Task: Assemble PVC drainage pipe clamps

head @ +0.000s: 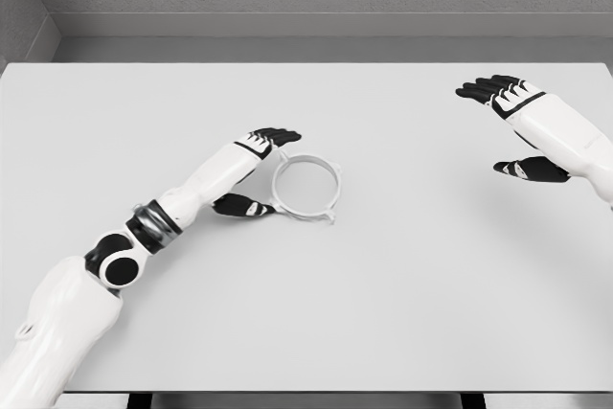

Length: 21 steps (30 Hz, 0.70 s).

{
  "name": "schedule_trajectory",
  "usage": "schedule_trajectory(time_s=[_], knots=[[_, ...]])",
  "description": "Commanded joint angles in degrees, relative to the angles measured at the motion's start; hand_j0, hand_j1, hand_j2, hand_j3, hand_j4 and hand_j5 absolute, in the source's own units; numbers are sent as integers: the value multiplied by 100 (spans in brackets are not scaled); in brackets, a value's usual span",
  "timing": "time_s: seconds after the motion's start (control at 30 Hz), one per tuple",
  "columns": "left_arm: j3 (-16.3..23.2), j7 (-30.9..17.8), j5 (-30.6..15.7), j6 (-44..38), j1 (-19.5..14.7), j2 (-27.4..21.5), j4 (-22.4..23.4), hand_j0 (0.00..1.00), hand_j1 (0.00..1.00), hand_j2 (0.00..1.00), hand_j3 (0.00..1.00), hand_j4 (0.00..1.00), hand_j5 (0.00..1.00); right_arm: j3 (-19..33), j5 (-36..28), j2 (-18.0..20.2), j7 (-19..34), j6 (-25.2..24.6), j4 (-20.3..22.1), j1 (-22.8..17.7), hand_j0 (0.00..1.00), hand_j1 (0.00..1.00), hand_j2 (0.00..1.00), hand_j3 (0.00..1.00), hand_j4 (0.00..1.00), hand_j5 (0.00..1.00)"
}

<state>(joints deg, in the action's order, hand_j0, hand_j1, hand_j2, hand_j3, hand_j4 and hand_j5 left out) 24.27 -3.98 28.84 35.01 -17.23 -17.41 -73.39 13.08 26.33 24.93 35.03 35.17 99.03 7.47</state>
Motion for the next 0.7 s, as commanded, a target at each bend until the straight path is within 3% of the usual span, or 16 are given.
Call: schedule_trajectory(time_s=[0.0, 0.37, 0.5, 0.6, 0.67], knots=[[-1, 3, -45, -1, 0, 9, -9, 100, 100, 100, 100, 100, 100, 1, -40, 3, -3, -17, 2, 0, 100, 100, 100, 100, 100, 100], [-45, 3, -116, -1, -26, -105, 9, 100, 100, 100, 100, 100, 100, 1, -40, 3, -3, -17, 2, 0, 100, 100, 100, 100, 100, 100], [-54, 3, -133, -1, -17, -439, -61, 100, 100, 100, 100, 100, 100, 1, -40, 3, -3, -17, 2, 0, 100, 100, 100, 100, 100, 100], [-71, 3, -309, -1, -9, -1150, -334, 100, 100, 100, 100, 100, 100, 1, -40, 3, -3, -17, 2, 0, 100, 100, 100, 100, 100, 100], [-282, 12, -309, -1, -9, -1651, -378, 100, 100, 100, 100, 100, 100, 1, -40, 3, -3, -17, 2, 0, 100, 100, 100, 100, 100, 100]])
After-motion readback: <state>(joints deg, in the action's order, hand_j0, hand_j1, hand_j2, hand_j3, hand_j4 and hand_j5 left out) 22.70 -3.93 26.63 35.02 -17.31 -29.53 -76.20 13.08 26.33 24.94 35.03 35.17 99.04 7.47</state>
